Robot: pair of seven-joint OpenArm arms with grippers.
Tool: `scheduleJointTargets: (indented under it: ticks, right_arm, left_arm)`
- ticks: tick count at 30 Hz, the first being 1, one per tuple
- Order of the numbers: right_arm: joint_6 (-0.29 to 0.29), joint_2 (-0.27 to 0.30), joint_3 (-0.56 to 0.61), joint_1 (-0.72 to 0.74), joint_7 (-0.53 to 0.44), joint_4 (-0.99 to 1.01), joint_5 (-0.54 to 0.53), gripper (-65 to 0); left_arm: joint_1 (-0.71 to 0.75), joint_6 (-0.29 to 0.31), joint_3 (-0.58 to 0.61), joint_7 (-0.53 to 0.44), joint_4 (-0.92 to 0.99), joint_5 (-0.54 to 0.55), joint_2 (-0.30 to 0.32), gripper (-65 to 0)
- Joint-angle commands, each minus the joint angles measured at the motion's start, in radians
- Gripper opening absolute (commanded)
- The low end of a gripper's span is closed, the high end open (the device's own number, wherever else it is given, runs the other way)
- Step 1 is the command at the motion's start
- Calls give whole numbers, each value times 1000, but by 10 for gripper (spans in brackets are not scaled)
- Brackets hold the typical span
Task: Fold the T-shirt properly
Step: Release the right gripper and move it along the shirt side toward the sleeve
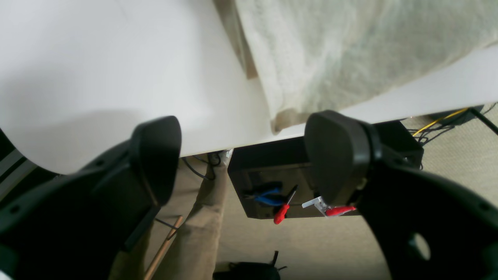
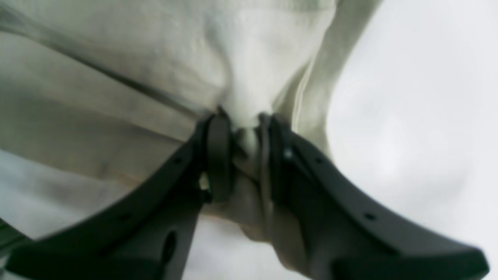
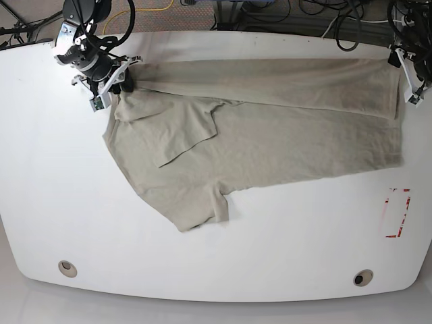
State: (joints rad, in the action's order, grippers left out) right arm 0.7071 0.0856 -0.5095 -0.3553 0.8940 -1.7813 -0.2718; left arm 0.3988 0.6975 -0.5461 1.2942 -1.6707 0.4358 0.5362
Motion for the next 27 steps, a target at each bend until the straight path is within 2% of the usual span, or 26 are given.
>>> scheduleJointTargets:
  ticks: [1, 5, 10, 12, 19, 23, 27]
  right_arm:
    - [-9, 9, -4, -14, 18, -58, 15, -472]
    - [-9, 7, -10, -17, 43, -134, 15, -342]
    - [-9, 10, -11, -8, 75, -187, 15, -201]
    - [-9, 13, -10, -4, 89, -193, 15, -184]
    - [-9, 16, -10, 46, 113, -208, 24, -184]
    - [-9, 23, -10, 127, 115, -199, 27, -184]
    - [-9, 27, -8, 203, 118, -163, 27, -184]
  left_arm:
    - [-7, 1, -10, 9, -42, 38, 63, -172]
    - [-7, 1, -56, 9, -99, 122, 69, -172]
    - [-41, 1, -116, 9, -133, 165, 63, -172]
    - [-77, 1, -116, 11, -133, 162, 61, -172]
    - [-140, 1, -125, 9, -116, 160, 35, -172]
    - [-174, 1, -119, 8, -116, 122, 23, -172]
    - [-199, 1, -124, 8, -118, 77, -23, -172]
